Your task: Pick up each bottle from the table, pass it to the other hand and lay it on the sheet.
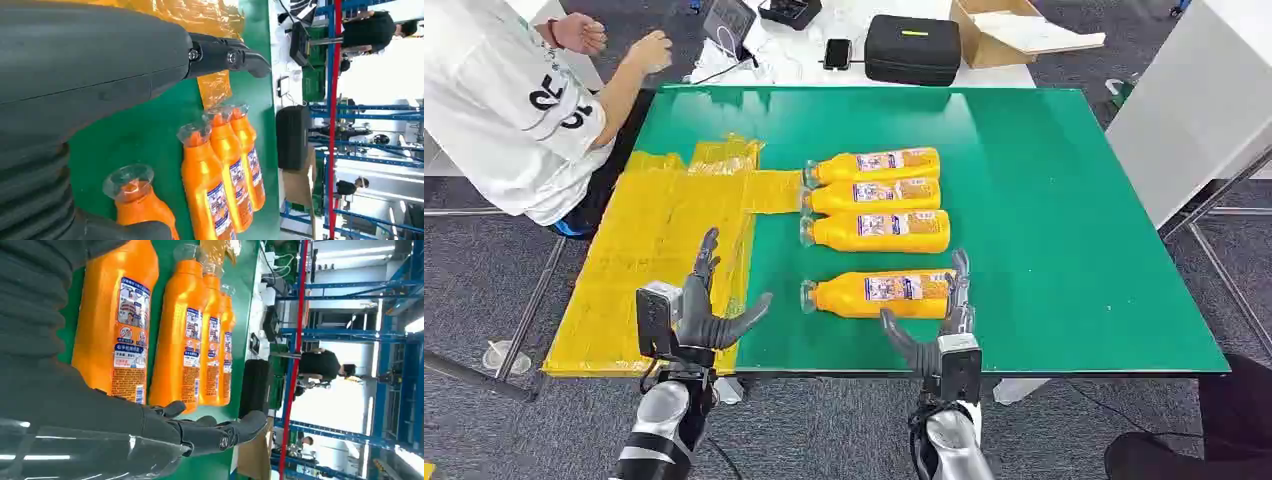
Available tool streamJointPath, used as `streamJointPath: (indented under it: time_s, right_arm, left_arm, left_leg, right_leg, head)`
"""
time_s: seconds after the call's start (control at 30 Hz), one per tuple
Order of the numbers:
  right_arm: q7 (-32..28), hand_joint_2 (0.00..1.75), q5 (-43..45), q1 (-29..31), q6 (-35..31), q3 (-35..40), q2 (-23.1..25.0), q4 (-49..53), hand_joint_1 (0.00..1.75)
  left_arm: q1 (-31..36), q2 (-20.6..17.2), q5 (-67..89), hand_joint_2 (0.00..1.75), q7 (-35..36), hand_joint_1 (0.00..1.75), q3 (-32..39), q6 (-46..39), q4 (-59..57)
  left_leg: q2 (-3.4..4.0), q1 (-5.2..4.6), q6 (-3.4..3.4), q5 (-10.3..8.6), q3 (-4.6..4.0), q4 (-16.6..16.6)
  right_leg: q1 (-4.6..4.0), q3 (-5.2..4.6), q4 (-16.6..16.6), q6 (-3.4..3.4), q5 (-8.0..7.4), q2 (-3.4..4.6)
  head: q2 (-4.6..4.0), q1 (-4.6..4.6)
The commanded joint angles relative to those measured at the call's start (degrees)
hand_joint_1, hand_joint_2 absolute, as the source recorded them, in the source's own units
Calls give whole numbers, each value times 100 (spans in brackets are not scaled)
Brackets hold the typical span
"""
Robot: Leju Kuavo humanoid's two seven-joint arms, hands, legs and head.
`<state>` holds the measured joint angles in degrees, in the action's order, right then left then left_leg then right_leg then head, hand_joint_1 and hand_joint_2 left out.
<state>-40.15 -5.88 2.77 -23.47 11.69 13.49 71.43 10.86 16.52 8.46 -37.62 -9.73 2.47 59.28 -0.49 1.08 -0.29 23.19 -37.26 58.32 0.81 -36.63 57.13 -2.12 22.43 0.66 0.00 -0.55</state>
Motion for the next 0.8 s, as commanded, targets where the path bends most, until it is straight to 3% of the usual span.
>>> streamJointPath:
  time_s: [0.03,0.8]
  right_arm:
    - [15,175,-13,150,-58,-7,-86,-104,0]
    - [15,175,-147,229,-105,-44,-116,-208,0]
  left_arm:
    - [32,-88,-19,175,16,0,51,3,-45]
    - [48,-53,-31,175,-20,0,129,-195,-25]
  left_leg:
    - [9,0,6,10,26,-2]
    - [9,0,7,11,32,-2]
  right_leg:
    - [-4,26,-4,8,7,0]
    - [-4,32,-5,8,9,-1]
  head:
    - [0,0]
    - [0,0]
